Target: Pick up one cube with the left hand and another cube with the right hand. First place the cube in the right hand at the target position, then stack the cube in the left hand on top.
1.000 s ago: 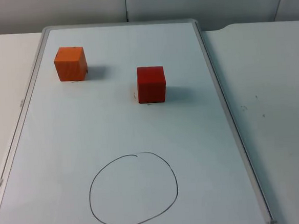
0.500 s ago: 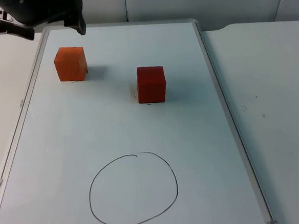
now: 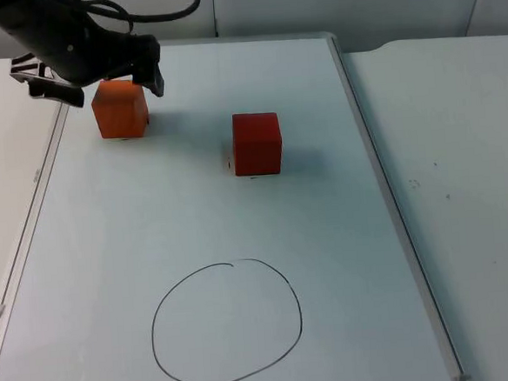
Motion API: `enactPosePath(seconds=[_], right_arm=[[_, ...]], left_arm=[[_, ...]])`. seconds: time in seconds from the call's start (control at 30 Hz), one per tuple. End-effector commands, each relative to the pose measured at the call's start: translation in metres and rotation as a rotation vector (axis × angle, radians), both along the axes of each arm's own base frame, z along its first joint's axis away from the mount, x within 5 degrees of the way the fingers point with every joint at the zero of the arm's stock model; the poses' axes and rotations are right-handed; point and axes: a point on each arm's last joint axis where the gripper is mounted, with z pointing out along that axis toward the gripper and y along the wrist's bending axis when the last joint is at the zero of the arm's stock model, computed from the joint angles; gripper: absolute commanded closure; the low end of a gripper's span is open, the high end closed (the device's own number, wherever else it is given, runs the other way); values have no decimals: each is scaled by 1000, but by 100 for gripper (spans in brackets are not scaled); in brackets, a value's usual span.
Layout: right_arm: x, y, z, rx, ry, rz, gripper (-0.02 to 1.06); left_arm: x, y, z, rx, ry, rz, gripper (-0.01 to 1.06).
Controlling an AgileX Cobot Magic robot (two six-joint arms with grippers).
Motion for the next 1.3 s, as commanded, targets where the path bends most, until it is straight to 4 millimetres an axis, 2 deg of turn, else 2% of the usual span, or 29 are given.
enactPosePath(seconds=[0.0, 0.17, 0.27, 0.3, 0.4, 0.43, 0.57, 0.6, 0.63, 0.67, 0.73, 0.77, 0.9, 0.93, 1.03, 1.13, 1.17, 1.27], right_arm=[[0, 0, -1, 0, -7, -6, 0], [0, 0, -1, 0, -7, -6, 0], [0, 0, -1, 0, -7, -6, 0], [0, 0, -1, 0, -7, -6, 0], [0, 0, -1, 0, -7, -6, 0], [0, 0, -1, 0, -7, -6, 0], [0, 0, -1, 0, -7, -6, 0], [0, 0, -1, 0, -7, -6, 0], [0, 0, -1, 0, -7, -6, 0], [0, 0, -1, 0, -7, -6, 0], [0, 0, -1, 0, -7, -6, 0], [0, 0, -1, 0, -7, -6, 0], [0, 0, -1, 0, -7, -6, 0], [0, 0, -1, 0, -7, -6, 0], [0, 0, -1, 0, -7, -6, 0], [0, 0, -1, 0, -7, -6, 0], [0, 0, -1, 0, -7, -6, 0], [0, 0, -1, 0, -7, -6, 0]], left_arm=[[2, -4, -3, -12, -9, 10, 0], [3, -4, -6, -6, -10, 4, 0], [3, -4, -8, -6, -7, 4, 3], [3, -4, -9, -5, -4, 4, 7], [3, -4, -10, -3, -4, 3, 28], [3, -4, -10, -3, -4, 3, 28], [1, -4, -4, -5, 0, -2, 67], [1, -4, -4, -5, 0, -2, 67], [0, -4, 3, -8, -2, -6, 75], [-1, -5, 12, -11, -3, -12, 81], [-8, -5, 46, -32, -8, -14, 83], [-8, -5, 46, -32, -8, -14, 83], [-32, -1, 132, -46, -91, -28, 83], [-32, -1, 132, -46, -91, -28, 83], [-63, 8, 204, -7, -209, -49, 83], [-107, 23, 277, 47, -360, -19, 83], [-107, 23, 277, 47, -360, -19, 83], [-157, 37, 332, 84, -474, 15, 83]])
